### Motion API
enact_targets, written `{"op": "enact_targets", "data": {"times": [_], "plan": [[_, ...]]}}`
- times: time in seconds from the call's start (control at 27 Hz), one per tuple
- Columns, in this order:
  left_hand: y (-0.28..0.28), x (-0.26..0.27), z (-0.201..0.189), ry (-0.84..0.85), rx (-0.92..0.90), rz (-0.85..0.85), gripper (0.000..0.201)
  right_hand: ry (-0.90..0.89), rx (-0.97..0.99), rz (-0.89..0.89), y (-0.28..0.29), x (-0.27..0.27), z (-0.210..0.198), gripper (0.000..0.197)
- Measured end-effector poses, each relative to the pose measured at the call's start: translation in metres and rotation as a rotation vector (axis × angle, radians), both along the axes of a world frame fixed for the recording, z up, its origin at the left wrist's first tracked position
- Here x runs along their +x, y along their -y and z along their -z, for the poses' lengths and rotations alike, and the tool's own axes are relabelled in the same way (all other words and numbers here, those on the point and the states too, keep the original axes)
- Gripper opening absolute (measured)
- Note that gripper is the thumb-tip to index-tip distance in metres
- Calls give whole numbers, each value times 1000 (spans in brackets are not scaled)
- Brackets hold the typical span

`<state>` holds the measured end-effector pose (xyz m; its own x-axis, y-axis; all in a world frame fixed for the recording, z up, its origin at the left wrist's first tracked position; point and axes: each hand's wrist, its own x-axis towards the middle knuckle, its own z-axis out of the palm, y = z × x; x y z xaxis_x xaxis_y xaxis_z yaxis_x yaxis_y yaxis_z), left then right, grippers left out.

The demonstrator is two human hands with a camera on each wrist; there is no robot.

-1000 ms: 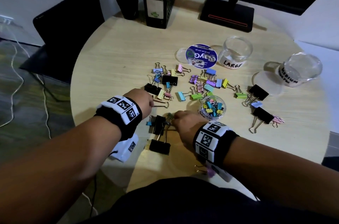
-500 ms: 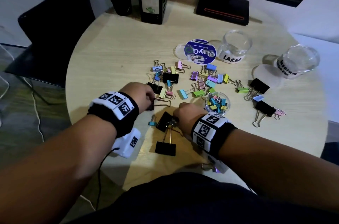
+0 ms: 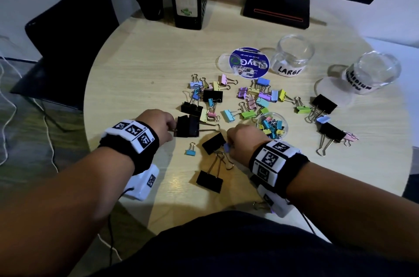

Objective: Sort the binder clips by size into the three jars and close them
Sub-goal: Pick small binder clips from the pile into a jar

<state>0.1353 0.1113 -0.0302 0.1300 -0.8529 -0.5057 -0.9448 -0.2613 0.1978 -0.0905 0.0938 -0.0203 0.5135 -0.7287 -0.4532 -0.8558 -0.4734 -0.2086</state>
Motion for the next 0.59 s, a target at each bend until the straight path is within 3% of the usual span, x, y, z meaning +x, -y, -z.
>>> {"op": "enact_targets", "data": {"times": [0.19,0.3,0.45,0.59], "plan": [[-9,-20,0,-44,-197,12,13,257,-132,201,3,-25,-24,15],[-18,-38,-5,-52,-84,101,12,362,-148,402,8,-47,-37,13],[-20,-52,-6,26,-22,185,28,348,-224,541,22,-76,-36,13],[-18,-59,-6,50,-9,179,27,306,-201,610,30,-88,-26,11]]}}
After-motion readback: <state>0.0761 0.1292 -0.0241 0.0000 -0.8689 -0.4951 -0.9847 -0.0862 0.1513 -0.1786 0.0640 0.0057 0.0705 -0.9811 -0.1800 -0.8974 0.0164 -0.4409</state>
